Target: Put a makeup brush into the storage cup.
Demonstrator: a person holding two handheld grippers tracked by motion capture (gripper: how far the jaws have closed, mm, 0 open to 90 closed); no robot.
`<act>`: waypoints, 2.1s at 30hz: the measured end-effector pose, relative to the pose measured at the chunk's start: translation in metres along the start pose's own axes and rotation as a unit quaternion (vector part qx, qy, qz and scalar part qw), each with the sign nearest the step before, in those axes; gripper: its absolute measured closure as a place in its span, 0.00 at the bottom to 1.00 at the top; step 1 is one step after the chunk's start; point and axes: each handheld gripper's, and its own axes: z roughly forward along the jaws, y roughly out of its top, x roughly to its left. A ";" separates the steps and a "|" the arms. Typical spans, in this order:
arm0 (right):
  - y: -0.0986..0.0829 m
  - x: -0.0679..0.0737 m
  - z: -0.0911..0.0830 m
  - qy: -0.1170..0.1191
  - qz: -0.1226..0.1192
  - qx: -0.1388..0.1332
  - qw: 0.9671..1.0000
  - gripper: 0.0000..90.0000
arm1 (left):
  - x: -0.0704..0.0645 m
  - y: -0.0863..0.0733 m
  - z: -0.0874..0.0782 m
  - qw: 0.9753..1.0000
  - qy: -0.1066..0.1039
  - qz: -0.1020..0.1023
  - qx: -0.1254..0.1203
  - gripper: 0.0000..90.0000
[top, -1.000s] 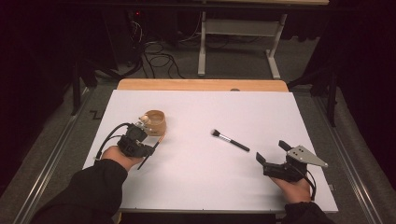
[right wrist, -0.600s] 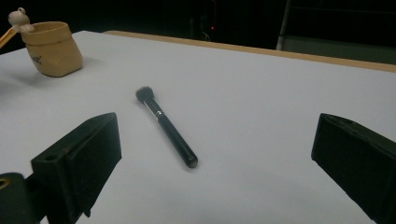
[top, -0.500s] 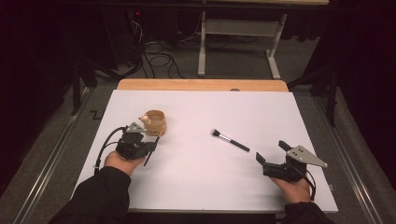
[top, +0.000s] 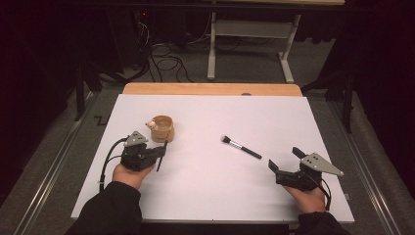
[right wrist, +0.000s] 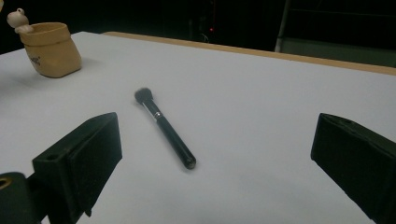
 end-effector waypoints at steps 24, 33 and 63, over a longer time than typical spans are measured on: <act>0.000 0.003 0.001 -0.001 -0.008 -0.004 1.000 0.03 | -0.004 -0.010 -0.017 0.988 -0.022 0.019 -0.155 0.92; 0.000 0.003 0.001 -0.001 -0.008 -0.004 1.000 0.03 | -0.007 -0.010 -0.020 0.982 -0.031 0.025 -0.184 0.92; 0.000 0.002 0.000 -0.002 -0.004 -0.005 1.000 0.03 | -0.064 0.024 0.009 0.975 -0.102 0.075 -0.180 0.92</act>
